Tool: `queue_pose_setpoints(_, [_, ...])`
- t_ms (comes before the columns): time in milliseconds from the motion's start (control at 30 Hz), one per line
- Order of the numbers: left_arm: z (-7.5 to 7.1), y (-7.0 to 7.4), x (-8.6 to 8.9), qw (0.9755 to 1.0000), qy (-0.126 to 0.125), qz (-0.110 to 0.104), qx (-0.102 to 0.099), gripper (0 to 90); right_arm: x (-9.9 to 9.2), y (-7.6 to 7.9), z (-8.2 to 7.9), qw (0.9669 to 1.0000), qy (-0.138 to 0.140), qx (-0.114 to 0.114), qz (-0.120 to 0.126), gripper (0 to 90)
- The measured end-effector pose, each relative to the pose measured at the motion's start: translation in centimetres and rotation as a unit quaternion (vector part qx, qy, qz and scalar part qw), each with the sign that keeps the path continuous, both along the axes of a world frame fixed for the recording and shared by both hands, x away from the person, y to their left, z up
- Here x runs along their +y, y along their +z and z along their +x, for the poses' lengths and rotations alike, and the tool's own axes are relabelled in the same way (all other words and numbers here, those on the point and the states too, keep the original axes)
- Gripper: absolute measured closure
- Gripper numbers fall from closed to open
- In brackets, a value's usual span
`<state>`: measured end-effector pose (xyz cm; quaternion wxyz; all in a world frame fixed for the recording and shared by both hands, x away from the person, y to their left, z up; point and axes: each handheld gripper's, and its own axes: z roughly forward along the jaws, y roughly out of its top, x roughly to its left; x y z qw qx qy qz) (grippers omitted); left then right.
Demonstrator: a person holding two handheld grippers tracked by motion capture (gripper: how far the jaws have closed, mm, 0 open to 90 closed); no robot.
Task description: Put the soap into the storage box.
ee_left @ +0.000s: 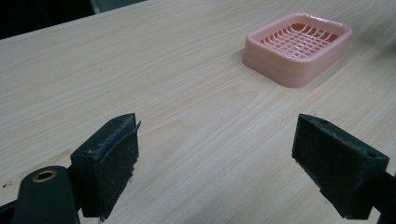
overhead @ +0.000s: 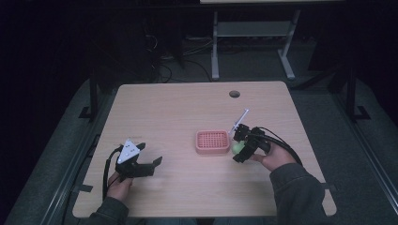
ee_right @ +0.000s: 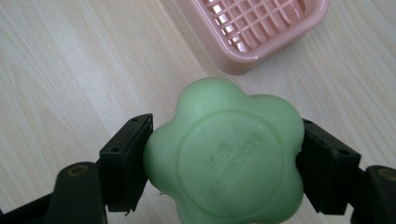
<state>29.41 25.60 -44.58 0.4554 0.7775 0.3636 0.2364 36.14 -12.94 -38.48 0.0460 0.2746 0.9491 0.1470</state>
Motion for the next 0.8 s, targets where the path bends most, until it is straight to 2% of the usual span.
queue_pose_setpoints(300, [0.0, 0.0, 0.1, 1.0000, -0.001, 0.002, 0.001, 14.3, 0.8, 0.2, 1.0, 1.0000, 0.005, 0.006, 0.004, 26.4])
queue_pose_setpoints(500, [0.0, 0.1, 0.1, 1.0000, 0.000, 0.003, 0.000, 14.3, 1.3, 0.6, 1.5, 0.9999, 0.009, 0.003, 0.009, 26.4])
queue_pose_setpoints(800, [0.0, 0.1, 0.1, 1.0000, 0.000, 0.000, 0.000, 14.3, 2.6, 0.6, 2.3, 0.9998, 0.019, 0.005, 0.004, 26.4])
